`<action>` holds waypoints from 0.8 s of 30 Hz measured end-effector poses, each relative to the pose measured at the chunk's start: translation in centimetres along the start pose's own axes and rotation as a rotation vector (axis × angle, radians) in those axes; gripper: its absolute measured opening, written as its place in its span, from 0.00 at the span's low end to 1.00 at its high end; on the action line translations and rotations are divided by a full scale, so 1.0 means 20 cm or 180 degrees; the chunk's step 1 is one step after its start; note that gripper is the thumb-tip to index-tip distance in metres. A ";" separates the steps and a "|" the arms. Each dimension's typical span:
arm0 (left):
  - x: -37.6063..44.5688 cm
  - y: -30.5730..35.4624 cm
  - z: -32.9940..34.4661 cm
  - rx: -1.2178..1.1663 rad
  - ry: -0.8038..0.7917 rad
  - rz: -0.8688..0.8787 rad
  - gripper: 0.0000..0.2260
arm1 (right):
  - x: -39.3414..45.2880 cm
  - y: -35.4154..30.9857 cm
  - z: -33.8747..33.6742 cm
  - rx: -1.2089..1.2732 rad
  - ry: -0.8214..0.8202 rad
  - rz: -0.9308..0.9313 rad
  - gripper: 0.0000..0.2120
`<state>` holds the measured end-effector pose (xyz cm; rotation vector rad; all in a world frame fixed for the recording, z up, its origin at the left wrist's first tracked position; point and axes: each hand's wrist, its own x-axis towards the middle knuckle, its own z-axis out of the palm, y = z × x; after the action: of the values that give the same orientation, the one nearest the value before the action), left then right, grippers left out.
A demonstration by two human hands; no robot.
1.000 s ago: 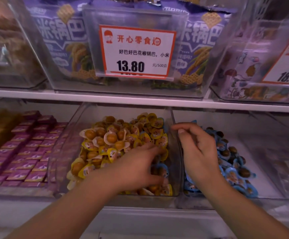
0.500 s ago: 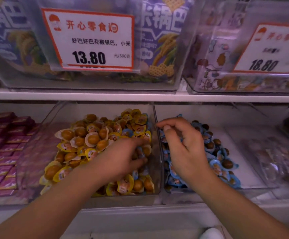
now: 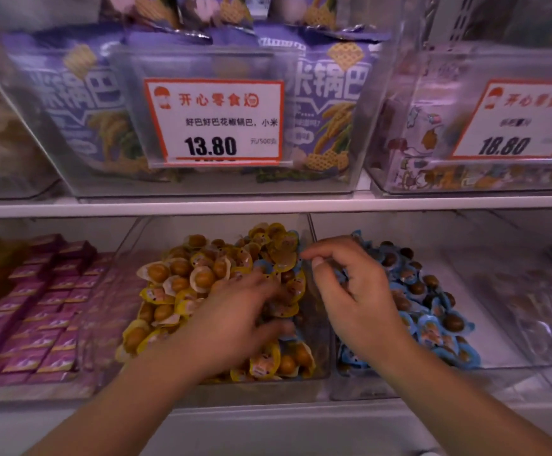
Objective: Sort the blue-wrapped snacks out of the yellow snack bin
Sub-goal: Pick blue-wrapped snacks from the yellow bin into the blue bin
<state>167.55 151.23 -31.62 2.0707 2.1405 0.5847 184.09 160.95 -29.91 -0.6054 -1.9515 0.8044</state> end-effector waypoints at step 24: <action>-0.01 0.27 -0.17 -0.1716 0.1517 -0.0131 0.08 | -0.01 -0.26 -0.05 0.1817 0.0124 0.1564 0.21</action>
<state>171.55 150.41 -26.63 1.6991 1.9098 1.5759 184.66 157.75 -25.83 -0.7421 -1.4410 1.5688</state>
